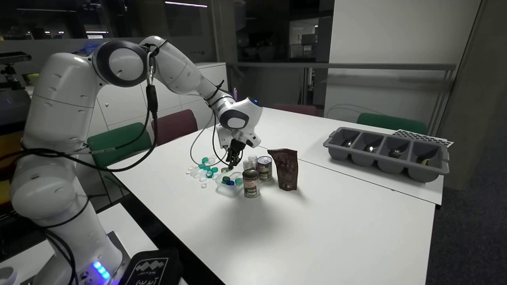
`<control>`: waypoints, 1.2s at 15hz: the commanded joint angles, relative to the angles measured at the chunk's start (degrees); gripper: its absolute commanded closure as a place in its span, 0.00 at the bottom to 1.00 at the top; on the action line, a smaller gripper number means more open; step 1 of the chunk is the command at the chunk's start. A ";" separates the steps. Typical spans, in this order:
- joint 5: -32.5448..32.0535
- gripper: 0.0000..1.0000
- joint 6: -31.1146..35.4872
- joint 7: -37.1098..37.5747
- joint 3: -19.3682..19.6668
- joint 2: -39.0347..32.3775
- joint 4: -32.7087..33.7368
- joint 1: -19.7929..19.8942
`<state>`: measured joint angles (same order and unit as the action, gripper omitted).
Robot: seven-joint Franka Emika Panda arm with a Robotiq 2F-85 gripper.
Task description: Put one green object inside the clear bowl
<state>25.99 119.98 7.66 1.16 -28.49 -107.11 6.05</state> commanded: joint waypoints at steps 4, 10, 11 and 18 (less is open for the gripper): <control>0.03 0.00 1.40 3.01 -0.60 1.91 -1.48 -1.67; -7.35 0.00 -0.29 4.14 -2.33 3.11 1.48 -8.38; -9.93 0.00 -1.54 5.30 -2.51 2.35 3.30 -10.09; -14.87 0.00 -4.98 4.54 -4.72 0.42 6.58 -13.63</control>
